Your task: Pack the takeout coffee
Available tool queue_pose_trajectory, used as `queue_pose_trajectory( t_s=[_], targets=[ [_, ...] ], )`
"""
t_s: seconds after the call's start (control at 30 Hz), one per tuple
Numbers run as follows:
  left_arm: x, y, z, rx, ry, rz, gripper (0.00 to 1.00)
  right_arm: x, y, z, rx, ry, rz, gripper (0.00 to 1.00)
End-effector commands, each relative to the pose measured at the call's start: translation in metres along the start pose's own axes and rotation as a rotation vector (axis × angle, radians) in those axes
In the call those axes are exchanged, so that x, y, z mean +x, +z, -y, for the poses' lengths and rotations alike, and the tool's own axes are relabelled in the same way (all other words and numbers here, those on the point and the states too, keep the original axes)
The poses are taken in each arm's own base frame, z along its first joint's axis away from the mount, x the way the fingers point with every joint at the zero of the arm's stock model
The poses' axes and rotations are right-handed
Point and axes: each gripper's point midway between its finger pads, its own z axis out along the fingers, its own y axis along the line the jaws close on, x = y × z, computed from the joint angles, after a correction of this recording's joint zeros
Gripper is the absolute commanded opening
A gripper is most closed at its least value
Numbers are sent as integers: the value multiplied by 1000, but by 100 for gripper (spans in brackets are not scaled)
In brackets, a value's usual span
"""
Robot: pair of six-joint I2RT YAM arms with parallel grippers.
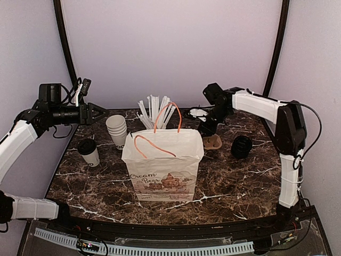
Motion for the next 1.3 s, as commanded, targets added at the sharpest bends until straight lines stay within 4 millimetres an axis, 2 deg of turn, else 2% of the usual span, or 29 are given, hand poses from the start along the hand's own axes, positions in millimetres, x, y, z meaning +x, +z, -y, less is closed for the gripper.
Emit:
queue_pose_trajectory(
  t_s=[0.0, 0.13, 0.4, 0.9, 1.1, 1.27],
  targets=[
    [-4, -3, 11, 30, 12, 5, 65, 3, 9, -10, -70, -209, -4, 38],
    [-4, -4, 11, 28, 12, 4, 65, 9, 18, -7, -56, -304, -11, 42],
    [-2, -3, 9, 25, 5, -5, 65, 11, 32, 0, -65, -357, -40, 46],
    [-5, -3, 11, 33, 2, -1, 65, 21, 51, 5, -70, -352, -84, 45],
    [-4, -4, 12, 36, 0, 2, 64, 21, 59, 7, -72, -312, -87, 42],
    [-3, -4, 12, 39, -2, 1, 64, 14, 53, 9, -56, -291, -61, 41]
  ],
)
